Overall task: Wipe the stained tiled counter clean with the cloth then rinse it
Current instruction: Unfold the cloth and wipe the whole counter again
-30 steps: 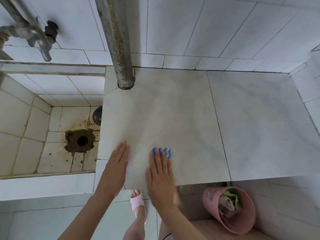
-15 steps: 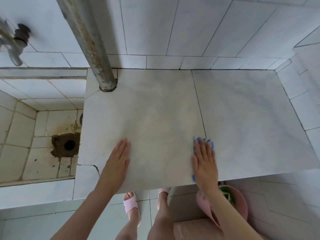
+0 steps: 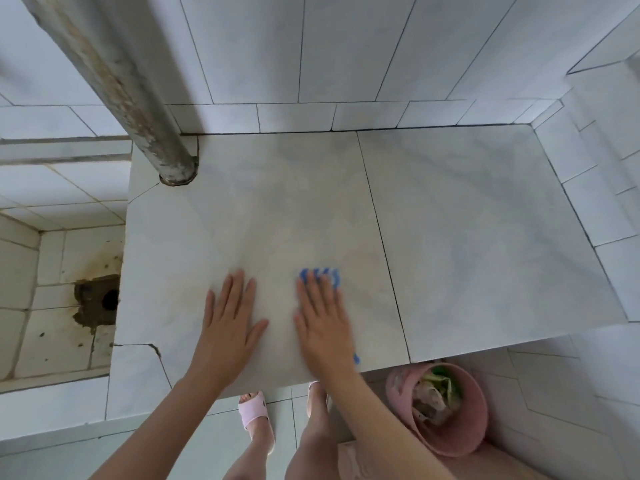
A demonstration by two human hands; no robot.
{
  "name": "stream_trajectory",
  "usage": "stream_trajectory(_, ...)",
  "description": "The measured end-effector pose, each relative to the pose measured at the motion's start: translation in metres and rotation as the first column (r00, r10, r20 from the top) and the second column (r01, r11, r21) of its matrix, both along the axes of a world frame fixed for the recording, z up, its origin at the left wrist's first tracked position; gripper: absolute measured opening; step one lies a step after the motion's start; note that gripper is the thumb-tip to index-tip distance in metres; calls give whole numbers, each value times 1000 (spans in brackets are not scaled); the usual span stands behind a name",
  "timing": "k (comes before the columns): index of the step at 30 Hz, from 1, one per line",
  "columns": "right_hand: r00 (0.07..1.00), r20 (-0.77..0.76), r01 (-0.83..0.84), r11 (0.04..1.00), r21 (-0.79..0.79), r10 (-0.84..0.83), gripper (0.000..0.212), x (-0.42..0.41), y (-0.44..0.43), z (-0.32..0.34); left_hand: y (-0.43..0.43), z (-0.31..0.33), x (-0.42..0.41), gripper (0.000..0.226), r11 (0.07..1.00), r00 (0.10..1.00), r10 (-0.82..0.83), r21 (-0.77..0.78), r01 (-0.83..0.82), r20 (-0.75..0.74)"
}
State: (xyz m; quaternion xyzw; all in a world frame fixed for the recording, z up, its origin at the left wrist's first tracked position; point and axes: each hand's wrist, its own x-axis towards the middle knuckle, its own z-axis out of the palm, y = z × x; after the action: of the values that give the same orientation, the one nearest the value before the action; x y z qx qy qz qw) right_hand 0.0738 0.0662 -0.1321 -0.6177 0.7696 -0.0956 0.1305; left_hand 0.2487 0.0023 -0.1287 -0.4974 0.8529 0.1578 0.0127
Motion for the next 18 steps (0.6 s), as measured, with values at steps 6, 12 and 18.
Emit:
stream_trajectory(6, 980, -42, -192, 981, 13, 193, 51, -53, -30, -4, 0, 4, -3, 69, 1000, 1000, 4, -7, -4, -10)
stream_trajectory(12, 982, -132, 142, 989, 35, -137, 58, -167, -45, -2, -2, 6, -7, 65, 1000, 1000, 20, -19, -20, -15)
stream_trajectory(18, 930, -134, 350, 936, 40, -342, 63, -172, -48, -3, -13, 9, -19, 62, 999, 999, 31, -26, -32, -42)
